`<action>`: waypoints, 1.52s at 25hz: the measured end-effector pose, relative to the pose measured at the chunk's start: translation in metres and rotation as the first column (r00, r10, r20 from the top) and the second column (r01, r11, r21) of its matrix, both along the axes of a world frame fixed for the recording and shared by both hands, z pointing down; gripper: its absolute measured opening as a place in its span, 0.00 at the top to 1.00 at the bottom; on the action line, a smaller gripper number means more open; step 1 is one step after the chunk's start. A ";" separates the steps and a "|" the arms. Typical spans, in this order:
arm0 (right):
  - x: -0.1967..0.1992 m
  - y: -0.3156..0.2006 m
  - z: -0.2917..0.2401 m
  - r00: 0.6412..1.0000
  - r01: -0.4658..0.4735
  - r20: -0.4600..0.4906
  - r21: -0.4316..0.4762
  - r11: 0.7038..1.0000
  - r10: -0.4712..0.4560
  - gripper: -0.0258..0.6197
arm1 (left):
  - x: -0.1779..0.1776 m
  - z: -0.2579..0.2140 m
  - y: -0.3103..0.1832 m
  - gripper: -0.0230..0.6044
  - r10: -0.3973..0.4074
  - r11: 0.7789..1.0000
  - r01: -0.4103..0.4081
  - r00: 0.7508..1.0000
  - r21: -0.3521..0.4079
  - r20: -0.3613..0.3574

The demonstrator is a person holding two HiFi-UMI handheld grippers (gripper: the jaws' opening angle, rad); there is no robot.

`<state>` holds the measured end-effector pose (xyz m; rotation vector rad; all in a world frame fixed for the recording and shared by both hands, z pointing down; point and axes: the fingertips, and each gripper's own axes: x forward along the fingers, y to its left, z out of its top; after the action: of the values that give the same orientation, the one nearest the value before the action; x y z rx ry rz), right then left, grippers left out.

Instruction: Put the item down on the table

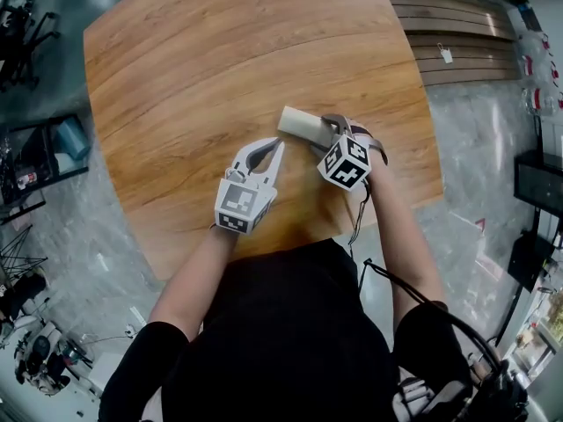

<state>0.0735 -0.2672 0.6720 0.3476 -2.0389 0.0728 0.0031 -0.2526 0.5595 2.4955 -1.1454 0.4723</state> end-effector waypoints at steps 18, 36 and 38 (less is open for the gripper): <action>0.000 -0.002 0.007 0.999 -0.033 -0.016 -0.105 0.994 0.031 0.56 | 0.001 -0.001 0.010 0.96 0.001 1.000 -0.001 1.000 -0.008 -0.002; 0.004 0.042 -0.150 0.917 -0.261 0.341 0.119 0.958 0.208 0.56 | 0.001 -0.054 0.033 0.96 0.007 0.997 -0.004 0.999 0.080 -0.041; 0.007 0.051 -0.167 0.906 -0.282 0.364 0.145 0.948 0.214 0.56 | -0.001 -0.063 0.040 0.96 0.011 0.995 -0.007 0.999 0.100 -0.041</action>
<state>0.0805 -0.2165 0.5046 0.7661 -2.3443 0.0975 0.0024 -0.2124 0.4965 2.5835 -1.1698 0.3725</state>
